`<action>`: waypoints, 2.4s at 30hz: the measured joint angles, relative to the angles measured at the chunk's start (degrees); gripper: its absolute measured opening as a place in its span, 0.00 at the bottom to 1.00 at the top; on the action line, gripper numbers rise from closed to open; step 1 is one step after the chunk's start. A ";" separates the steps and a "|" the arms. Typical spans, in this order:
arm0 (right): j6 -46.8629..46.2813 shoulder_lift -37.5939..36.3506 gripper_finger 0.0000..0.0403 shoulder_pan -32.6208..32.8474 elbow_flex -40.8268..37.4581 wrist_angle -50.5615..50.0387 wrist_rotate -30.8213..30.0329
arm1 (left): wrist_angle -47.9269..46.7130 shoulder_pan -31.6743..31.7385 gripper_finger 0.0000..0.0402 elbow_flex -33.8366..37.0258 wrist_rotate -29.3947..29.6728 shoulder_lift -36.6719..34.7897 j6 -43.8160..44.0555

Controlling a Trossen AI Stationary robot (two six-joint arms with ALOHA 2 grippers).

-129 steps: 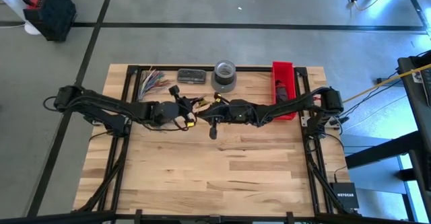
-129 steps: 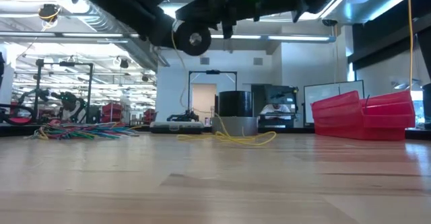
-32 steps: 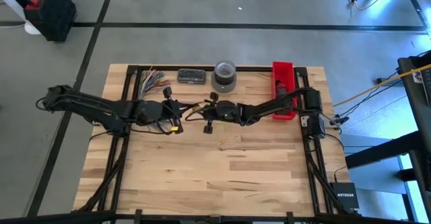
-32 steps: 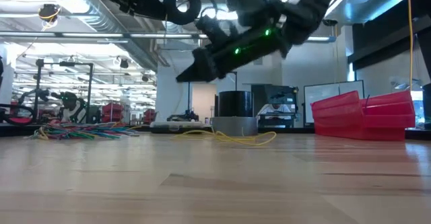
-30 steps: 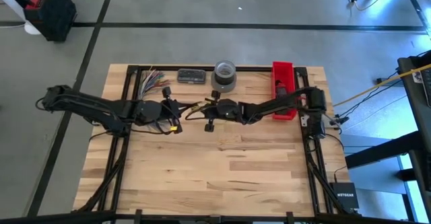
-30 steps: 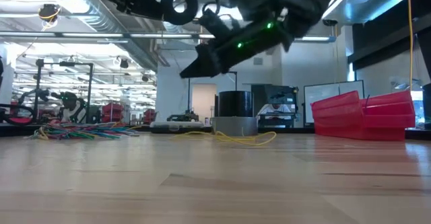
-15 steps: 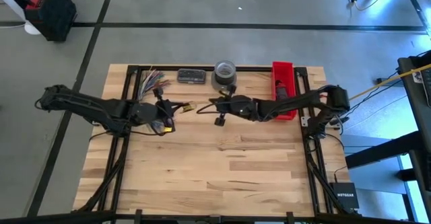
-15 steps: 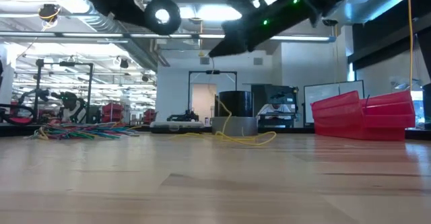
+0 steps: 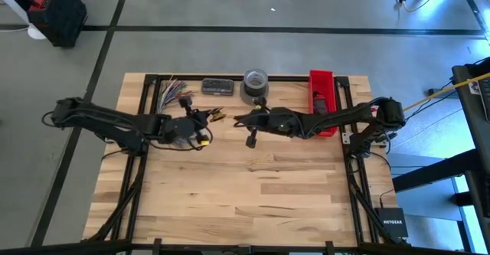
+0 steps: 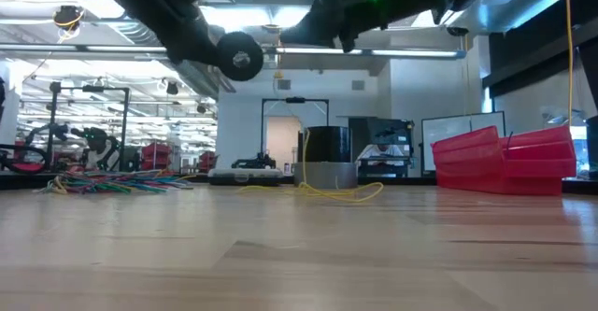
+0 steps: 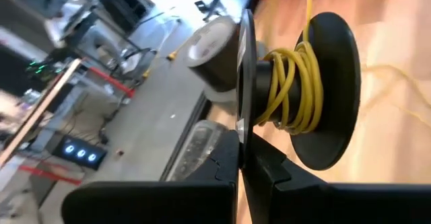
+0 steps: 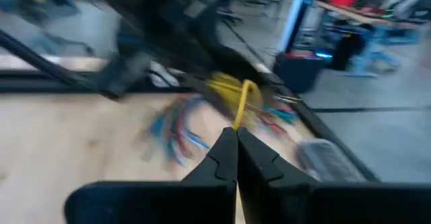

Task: Coil cords
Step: Coil the yellow wire onto the spool

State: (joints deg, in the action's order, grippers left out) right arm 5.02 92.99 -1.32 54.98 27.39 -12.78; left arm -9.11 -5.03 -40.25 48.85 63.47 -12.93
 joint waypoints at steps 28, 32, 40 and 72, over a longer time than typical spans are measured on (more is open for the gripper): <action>0.84 7.34 0.00 2.84 0.85 13.91 3.34 | 22.18 1.01 0.00 0.00 -12.84 8.49 3.14; 1.77 7.34 0.00 2.84 0.85 13.56 3.32 | 23.44 0.95 0.00 0.00 -13.04 8.47 2.59; 5.61 8.66 0.00 2.84 0.87 13.08 3.28 | 23.90 0.95 0.00 0.00 -16.04 7.71 3.76; 14.74 11.02 0.14 4.22 0.76 7.75 -17.48 | 17.58 -1.73 0.00 -0.11 -17.32 1.56 1.77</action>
State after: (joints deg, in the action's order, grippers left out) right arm 19.77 104.01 2.90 55.75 35.14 -30.25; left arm 8.47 -6.76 -40.36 31.53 65.04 -11.16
